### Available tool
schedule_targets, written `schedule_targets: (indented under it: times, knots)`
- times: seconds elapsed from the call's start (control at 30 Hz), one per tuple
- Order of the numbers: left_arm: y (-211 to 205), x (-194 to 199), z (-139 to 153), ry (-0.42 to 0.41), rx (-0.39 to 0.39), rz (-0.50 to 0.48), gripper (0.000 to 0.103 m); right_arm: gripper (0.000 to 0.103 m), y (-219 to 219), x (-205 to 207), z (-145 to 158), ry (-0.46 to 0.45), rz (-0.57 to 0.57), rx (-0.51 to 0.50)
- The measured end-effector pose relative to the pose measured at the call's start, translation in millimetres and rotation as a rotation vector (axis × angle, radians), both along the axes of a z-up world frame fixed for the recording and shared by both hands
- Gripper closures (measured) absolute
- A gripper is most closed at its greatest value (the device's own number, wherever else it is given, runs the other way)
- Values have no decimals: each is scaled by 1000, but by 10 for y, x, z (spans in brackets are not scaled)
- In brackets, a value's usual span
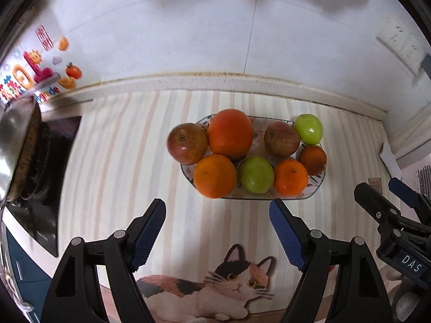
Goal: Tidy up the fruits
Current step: 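Lift both open tools away from the plate, then grasp the stemmed red tomato with the right tool while the left tool grasps the round red tomato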
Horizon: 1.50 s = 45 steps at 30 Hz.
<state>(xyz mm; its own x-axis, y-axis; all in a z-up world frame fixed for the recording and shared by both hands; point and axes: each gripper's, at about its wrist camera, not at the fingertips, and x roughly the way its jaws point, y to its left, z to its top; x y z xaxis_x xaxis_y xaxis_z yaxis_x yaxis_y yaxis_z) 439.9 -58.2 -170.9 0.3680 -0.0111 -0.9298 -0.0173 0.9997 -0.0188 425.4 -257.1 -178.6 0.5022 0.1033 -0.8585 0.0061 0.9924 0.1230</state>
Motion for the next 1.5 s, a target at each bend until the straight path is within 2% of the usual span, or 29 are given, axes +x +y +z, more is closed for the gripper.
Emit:
schedule_targets:
  times: [0.2,0.53,0.7,0.9,1.1,1.23,1.43,1.47,1.5]
  knots:
    - [22,-317,306,-60,-27,-31,25,6,43,-430,339,-72,-22,-6]
    - [16,-785,771,-153,-20,-71,25,6,33,-975,827,-159,-34,-5]
    - [50,-949,925,-190,-31,-66,25,6,28,-1196,1067,-205,-38,-8]
    - [39,-1069,992,-196,-45,-73,25,6,42,-1334,1173,-215,-24,-1]
    - [0,-1100,1004,-200,-46,-77,25,6,-16,-1355,1129,-195,-23,37]
    - [-78,-1035,920,-189,-36,-74,25,5,-194,-1272,996,-151,-35,116]
    - [-407,-814,561,-121,2,-111,25,6,-814,-1144,506,-56,-161,140]
    - [-494,-777,469,-100,8,-125,25,7,-903,-1136,416,-37,-175,142]
    - [-585,-741,371,-73,12,-141,25,16,-1020,-1133,267,-3,-194,150]
